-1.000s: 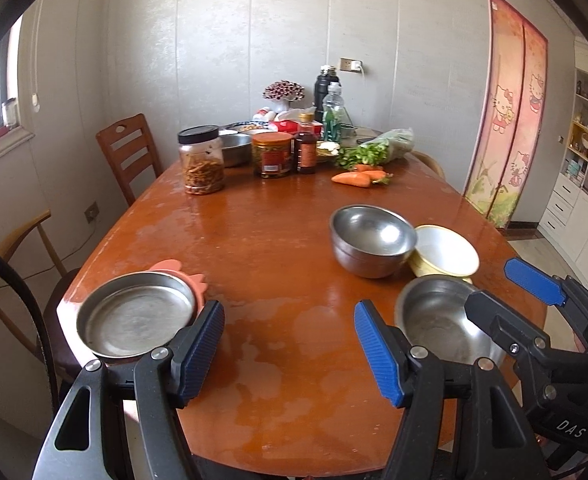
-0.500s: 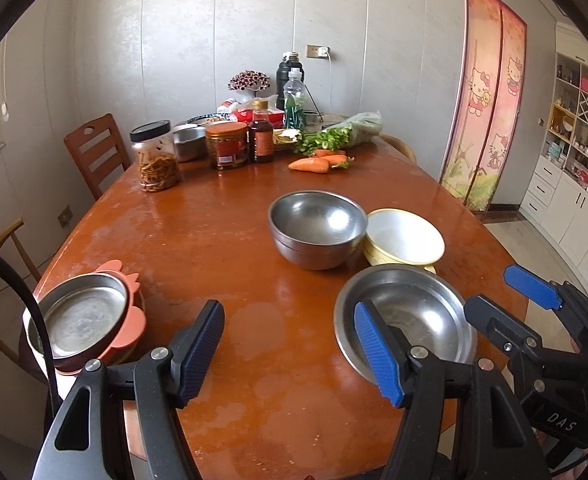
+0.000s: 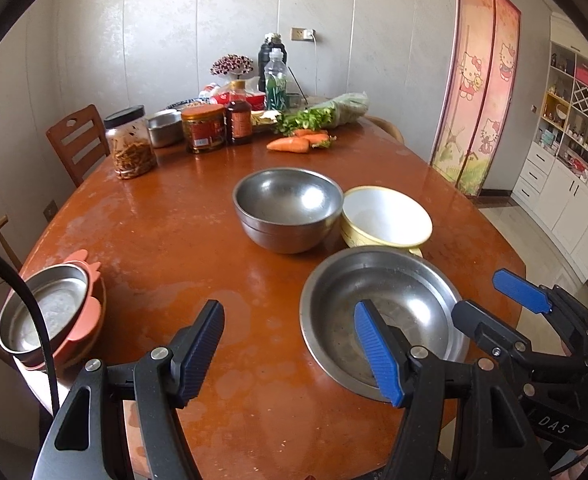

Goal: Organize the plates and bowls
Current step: 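Drag the steel basin toward the table edge and open the left gripper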

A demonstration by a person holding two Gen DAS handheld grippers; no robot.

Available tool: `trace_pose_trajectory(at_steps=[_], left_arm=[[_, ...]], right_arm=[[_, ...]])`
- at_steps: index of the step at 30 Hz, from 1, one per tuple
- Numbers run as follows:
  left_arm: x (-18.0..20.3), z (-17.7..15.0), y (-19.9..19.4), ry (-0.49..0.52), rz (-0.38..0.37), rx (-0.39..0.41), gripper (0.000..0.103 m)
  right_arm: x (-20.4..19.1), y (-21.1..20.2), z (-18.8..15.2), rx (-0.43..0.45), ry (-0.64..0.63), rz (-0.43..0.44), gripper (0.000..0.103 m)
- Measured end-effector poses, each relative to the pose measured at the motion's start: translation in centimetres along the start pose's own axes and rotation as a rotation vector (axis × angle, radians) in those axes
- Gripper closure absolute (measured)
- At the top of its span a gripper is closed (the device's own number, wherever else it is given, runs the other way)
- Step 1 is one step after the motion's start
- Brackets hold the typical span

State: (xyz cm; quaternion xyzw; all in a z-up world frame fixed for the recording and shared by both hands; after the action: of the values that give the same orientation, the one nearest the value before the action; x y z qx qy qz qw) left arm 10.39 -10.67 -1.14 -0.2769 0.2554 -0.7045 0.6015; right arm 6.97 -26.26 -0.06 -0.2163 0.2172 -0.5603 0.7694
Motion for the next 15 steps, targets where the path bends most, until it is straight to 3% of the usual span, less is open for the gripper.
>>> trace_pose_trajectory(at_steps=[15], left_arm=[[0.9, -0.9, 3.1, 0.010, -0.039, -0.066, 0.036]], right_arm=[[1.1, 2.3, -1.5, -0.065, 0.025, 0.002, 0.026]])
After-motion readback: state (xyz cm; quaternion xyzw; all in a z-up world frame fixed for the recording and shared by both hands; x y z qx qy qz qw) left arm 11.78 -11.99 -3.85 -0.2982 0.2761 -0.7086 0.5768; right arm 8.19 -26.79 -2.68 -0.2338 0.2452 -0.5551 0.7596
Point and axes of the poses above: each gripper's, at about its wrist camera, not at the fingertips, and y roughly the way its jaws point, x to its right, z to its top, the point moved 5 cm from there along y, roughly the way its jaws point, and after that the axes turned 3 degrees about -y, right-handed, at the moved point
